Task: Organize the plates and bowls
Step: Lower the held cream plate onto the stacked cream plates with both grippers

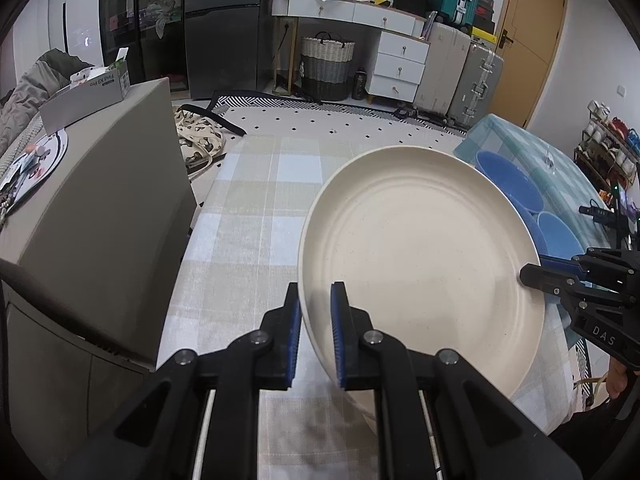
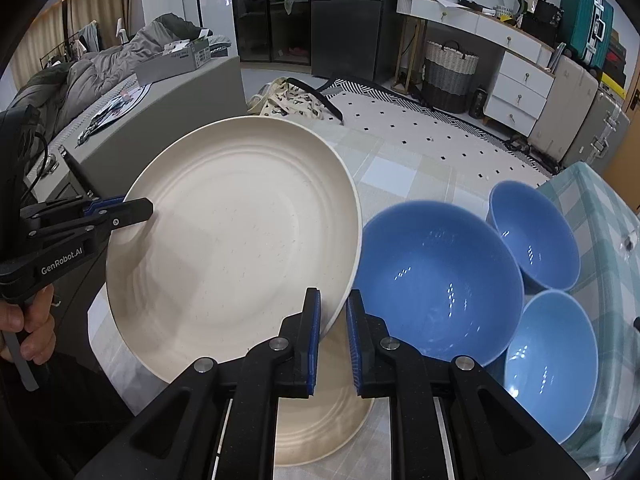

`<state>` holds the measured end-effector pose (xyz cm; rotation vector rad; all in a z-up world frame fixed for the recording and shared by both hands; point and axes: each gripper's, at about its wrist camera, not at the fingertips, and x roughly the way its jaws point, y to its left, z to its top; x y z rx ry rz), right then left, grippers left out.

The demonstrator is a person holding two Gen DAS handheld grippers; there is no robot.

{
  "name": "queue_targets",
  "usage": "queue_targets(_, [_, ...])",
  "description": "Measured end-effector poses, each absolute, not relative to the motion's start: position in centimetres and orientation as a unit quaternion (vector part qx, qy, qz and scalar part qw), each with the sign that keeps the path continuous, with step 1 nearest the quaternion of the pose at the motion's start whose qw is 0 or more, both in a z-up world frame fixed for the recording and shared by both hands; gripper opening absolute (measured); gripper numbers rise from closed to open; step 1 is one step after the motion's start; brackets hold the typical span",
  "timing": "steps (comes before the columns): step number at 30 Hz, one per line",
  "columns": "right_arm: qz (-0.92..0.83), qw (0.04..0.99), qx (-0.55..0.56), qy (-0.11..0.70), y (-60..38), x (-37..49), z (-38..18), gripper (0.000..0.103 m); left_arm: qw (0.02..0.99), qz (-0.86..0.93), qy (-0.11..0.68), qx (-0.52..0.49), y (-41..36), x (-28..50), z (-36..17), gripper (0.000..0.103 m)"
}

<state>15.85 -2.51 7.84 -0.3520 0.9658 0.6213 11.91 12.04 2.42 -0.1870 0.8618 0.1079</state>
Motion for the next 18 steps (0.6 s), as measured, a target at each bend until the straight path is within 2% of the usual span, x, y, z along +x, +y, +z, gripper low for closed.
queue_targets(18, [0.288,0.818,-0.159,0.472,-5.1,13.1,3.5,0.013,0.890,0.055,0.449,-0.056,9.4,10.9,-1.0,0.011])
